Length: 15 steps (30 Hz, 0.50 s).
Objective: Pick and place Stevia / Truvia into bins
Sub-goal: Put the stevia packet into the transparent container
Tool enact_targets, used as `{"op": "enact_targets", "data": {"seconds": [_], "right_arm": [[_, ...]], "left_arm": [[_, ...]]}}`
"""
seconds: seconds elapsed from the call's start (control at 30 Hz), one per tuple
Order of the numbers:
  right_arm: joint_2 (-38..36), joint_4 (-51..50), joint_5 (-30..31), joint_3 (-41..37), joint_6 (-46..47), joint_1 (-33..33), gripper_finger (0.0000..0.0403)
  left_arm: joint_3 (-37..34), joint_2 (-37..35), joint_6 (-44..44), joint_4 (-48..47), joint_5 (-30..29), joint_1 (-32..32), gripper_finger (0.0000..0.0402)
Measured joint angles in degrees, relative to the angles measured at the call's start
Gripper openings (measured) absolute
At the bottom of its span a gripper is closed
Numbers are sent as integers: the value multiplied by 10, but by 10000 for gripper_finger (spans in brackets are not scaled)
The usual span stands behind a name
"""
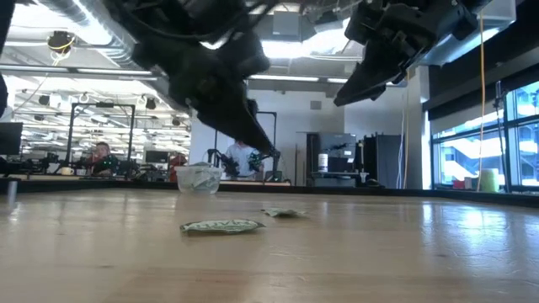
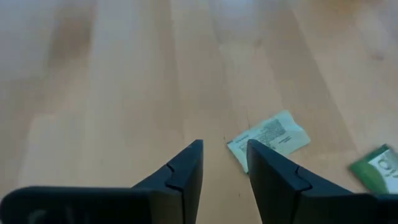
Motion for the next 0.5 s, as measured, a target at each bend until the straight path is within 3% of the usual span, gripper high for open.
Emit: {"op": "enact_targets", "data": {"seconds": [0.13, 0.37, 0.5], "right_arm": [[0, -13, 0, 0, -1, 0, 129], [0, -34, 0, 0, -1, 0, 129], [0, -34, 0, 0, -13, 0, 129]], "left_arm": [[46, 48, 1, -48, -5, -17, 116], [75, 100, 1, -51, -15, -42, 116], [76, 112, 1, -52, -61, -51, 114]]}}
